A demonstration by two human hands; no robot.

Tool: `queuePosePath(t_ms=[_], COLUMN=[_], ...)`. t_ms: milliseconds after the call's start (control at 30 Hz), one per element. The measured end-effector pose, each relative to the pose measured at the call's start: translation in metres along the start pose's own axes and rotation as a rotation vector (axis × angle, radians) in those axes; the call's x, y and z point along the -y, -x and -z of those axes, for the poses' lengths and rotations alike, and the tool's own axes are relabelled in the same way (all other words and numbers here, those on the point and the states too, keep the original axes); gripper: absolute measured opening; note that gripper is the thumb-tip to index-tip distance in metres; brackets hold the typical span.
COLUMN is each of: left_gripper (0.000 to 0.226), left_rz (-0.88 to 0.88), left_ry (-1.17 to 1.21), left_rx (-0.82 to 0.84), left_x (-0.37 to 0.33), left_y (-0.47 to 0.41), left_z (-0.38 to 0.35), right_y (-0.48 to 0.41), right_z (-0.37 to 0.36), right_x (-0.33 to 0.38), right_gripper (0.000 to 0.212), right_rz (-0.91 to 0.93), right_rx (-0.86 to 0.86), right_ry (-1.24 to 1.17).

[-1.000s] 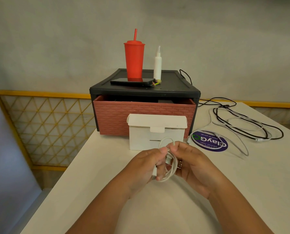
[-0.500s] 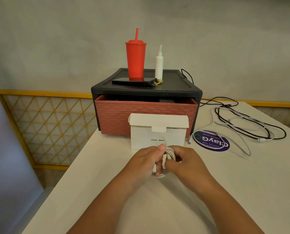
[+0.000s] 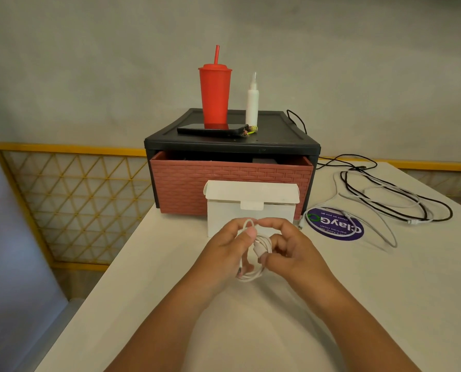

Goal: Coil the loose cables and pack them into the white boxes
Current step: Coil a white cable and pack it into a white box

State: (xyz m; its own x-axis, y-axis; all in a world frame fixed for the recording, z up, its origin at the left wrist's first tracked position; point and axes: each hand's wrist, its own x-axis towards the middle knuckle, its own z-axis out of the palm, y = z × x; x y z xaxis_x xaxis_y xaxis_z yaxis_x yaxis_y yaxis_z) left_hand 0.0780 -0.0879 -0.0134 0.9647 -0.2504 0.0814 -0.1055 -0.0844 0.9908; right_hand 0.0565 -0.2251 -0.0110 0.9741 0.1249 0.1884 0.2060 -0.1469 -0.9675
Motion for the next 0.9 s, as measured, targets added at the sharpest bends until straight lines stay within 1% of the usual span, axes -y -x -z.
queuePosePath(t_ms=[67, 133, 233, 333, 400, 467, 533, 600, 633, 667, 733, 833, 900], left_gripper=[0.022, 0.025, 0.026, 0.030, 0.032, 0.036, 0.044, 0.053, 0.048, 0.039, 0.024, 0.022, 0.023], left_rz=[-0.006, 0.015, 0.046, 0.079, 0.109, 0.143, 0.156, 0.153, 0.144, 0.133, 0.127, 0.121, 0.093], left_ry=[0.060, 0.139, 0.202, 0.244, 0.311, 0.387, 0.416, 0.385, 0.364, 0.351, 0.331, 0.309, 0.307], left_rx=[0.004, -0.030, -0.064, -0.057, -0.051, -0.046, -0.036, -0.026, -0.024, -0.024, -0.018, -0.008, 0.012], left_x=[-0.001, 0.000, 0.002, 0.002, 0.002, 0.000, -0.001, -0.002, -0.002, -0.003, -0.002, -0.001, -0.003], left_y=[0.000, -0.002, -0.002, -0.004, -0.004, -0.003, -0.003, -0.003, -0.002, -0.001, 0.000, -0.001, -0.001], left_z=[0.000, 0.000, 0.001, 0.002, 0.003, 0.003, 0.003, 0.003, 0.002, 0.000, -0.003, -0.003, 0.000], right_y=[0.000, 0.001, 0.004, 0.007, 0.006, 0.006, 0.005, 0.005, 0.004, 0.003, 0.002, -0.001, -0.002], right_z=[0.001, 0.001, -0.004, -0.008, -0.009, -0.009, -0.009, -0.008, -0.007, -0.006, -0.006, -0.008, -0.007], right_x=[0.000, 0.000, 0.002, 0.001, 0.000, 0.000, 0.004, 0.005, 0.005, 0.003, 0.001, 0.000, 0.001], right_gripper=[0.047, 0.049, 0.054, 0.063, 0.061, 0.054, 0.047, 0.042, 0.041, 0.040, 0.034, 0.028, 0.025], right_rz=[0.001, 0.026, 0.090, 0.218, 0.271, 0.223, 0.127, 0.079, 0.068, 0.066, 0.075, 0.121, 0.143], right_rx=[0.036, 0.054, 0.044, 0.010, -0.007, -0.029, -0.027, -0.008, -0.010, -0.023, -0.072, -0.167, -0.263], right_ry=[-0.087, -0.057, 0.154, 0.408, 0.471, 0.402, 0.232, 0.046, -0.020, -0.059, -0.078, 0.026, 0.077])
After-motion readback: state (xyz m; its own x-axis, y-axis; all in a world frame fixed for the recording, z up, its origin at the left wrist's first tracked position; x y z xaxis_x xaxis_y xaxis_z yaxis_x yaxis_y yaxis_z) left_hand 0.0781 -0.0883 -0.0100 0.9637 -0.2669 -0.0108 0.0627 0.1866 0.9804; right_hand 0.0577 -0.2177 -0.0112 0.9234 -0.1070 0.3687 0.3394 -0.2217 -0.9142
